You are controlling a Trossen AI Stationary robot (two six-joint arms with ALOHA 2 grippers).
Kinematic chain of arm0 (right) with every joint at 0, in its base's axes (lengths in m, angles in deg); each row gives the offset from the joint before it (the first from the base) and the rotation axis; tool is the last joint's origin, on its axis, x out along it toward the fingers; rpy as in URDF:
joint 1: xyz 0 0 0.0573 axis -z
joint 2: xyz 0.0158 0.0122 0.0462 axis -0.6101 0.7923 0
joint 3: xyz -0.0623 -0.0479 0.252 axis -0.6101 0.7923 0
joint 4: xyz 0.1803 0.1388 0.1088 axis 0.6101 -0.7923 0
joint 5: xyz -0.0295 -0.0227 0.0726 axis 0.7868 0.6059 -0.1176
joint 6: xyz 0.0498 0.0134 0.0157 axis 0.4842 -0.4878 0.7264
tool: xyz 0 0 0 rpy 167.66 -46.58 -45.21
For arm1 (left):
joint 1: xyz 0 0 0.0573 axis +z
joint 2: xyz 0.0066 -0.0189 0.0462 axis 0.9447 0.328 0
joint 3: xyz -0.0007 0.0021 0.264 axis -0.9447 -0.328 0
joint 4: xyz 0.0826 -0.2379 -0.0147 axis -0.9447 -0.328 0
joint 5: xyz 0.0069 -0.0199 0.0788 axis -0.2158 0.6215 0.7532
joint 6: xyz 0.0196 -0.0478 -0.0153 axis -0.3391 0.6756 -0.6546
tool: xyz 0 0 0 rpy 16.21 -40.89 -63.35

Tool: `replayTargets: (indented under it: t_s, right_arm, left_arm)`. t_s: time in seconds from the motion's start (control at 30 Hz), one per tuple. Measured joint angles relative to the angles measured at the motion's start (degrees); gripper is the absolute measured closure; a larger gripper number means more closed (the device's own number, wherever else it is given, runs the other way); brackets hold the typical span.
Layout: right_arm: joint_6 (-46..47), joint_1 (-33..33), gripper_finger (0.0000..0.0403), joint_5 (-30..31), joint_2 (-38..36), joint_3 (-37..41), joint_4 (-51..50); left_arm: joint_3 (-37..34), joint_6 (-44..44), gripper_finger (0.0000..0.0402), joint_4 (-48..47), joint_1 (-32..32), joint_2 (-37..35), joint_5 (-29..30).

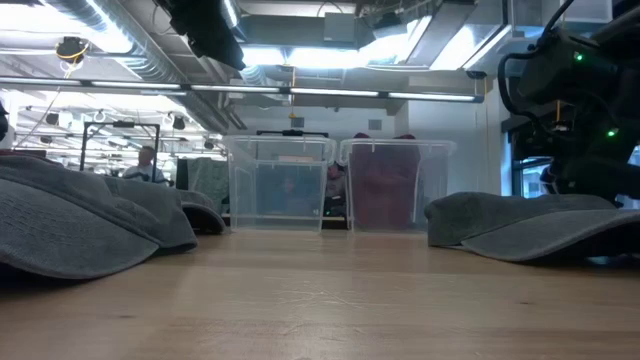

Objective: Pick & Place hat
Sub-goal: Put the bottom right gray cap into the left transparent bin

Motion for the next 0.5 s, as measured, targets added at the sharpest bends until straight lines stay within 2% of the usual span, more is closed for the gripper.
replayTargets:
  t_s: [0.23,0.5]
  right_arm:
    - [-1.20,-0.02,0.0383,-1.33,0.17,0.03,0.87]
    - [-3.56,-0.21,0.0396,3.73,-1.46,-1.92,-0.86]
  left_arm:
    - [0.00,0.00,0.0249,0.00,0.00,-0.02,-0.01]
    - [0.00,0.02,0.0252,0.00,0.00,-0.01,-0.02]
